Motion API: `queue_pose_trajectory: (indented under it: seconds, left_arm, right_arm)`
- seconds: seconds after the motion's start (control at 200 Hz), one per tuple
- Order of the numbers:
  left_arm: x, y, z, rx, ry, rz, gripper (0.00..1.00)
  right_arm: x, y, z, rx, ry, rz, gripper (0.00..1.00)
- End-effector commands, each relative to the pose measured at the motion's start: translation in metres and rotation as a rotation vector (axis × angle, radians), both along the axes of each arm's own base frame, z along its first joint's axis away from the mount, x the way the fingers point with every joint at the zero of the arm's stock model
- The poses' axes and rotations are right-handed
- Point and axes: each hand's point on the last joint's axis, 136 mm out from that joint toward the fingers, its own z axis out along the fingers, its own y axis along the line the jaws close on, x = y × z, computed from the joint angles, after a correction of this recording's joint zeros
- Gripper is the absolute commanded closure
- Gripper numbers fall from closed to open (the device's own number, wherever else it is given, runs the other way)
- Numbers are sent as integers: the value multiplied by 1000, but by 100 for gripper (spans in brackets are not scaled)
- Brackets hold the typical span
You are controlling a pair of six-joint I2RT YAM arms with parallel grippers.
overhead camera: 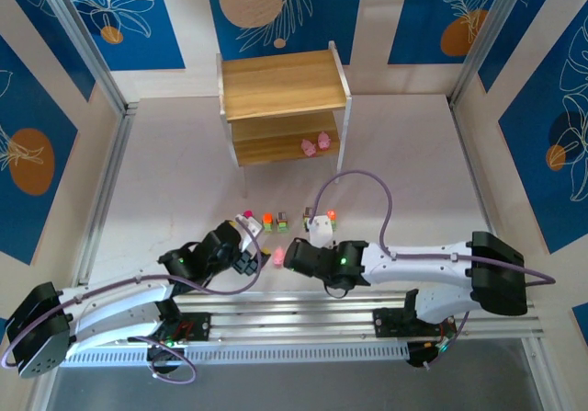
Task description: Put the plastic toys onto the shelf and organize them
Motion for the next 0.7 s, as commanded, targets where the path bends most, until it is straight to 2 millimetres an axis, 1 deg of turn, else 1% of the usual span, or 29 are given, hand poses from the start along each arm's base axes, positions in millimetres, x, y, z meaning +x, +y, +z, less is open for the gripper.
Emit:
queue_pose_trajectory:
  seconds: [0.0,0.205,0.525,0.695]
  left_arm:
    - [2,-10,16,-23,-34,-25,9]
    - [2,-11,15,-18,-30,-31,9]
    - [0,-14,14,-12,-25,-42,9]
    - [0,-13,14,-15,-30,-39,9]
  right_arm:
    - [-2,-2,-12,-5,-7,-38,54]
    - [-5,7,-30,-24,9,-17,54]
    - [-1,22,-47,-33,20,8,54]
    - [5,18,-56,-47,35,-17,54]
